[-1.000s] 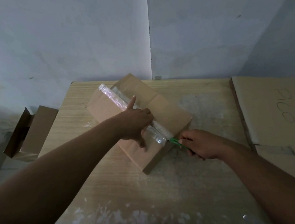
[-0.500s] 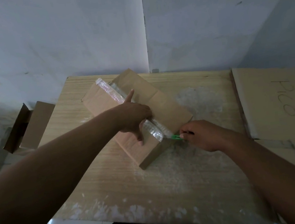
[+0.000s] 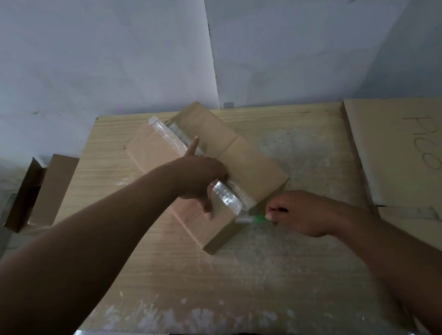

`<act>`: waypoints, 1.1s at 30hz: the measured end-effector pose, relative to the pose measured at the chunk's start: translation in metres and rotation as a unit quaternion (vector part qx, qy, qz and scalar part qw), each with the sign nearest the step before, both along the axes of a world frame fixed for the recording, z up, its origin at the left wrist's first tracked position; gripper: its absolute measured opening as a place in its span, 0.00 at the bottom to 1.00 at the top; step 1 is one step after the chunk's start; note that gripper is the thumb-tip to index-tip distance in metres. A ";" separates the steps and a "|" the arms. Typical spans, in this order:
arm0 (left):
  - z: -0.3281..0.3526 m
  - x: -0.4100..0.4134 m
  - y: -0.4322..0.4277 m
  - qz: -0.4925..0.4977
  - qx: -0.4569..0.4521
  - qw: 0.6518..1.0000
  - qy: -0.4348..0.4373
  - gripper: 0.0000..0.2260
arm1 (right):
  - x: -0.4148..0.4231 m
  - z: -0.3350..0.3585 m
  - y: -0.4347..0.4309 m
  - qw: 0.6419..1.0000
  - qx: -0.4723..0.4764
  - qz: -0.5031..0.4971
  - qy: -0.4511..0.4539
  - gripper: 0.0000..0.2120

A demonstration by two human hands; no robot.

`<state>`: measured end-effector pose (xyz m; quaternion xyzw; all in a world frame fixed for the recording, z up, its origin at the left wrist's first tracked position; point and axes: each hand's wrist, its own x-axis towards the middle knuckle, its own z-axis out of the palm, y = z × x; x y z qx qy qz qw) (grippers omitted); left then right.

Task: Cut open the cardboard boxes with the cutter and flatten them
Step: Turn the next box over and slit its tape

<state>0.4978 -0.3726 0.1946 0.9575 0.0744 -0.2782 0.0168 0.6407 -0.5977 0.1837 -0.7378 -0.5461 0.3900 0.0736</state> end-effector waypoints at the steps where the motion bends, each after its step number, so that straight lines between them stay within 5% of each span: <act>1: 0.000 0.000 0.000 0.001 -0.002 1.000 -0.001 0.44 | -0.002 0.000 -0.003 1.000 -0.016 0.017 0.000 0.12; 7: 0.004 -0.007 0.001 0.006 -0.016 1.000 -0.019 0.44 | -0.009 -0.014 -0.024 0.989 0.024 -0.140 0.043 0.13; 13: 0.018 -0.023 -0.004 -0.001 -0.003 0.997 -0.075 0.38 | -0.012 0.001 -0.028 0.983 0.052 -0.178 0.005 0.16; 19: 0.028 -0.046 -0.006 -0.031 -0.007 0.974 -0.225 0.28 | -0.002 0.026 -0.027 0.973 -0.039 -0.227 -0.002 0.14; 24: 0.039 -0.063 -0.017 -0.089 0.039 0.952 -0.292 0.23 | -0.019 0.026 0.019 0.961 0.088 -0.262 0.033 0.10; 28: 0.048 -0.084 -0.029 -0.043 0.072 0.985 -0.149 0.19 | -0.030 -0.014 0.044 0.941 0.099 -0.314 0.073 0.09; 33: 0.049 -0.123 -0.046 0.119 -0.044 0.992 0.014 0.51 | -0.033 -0.030 0.035 0.919 0.174 -0.345 0.079 0.03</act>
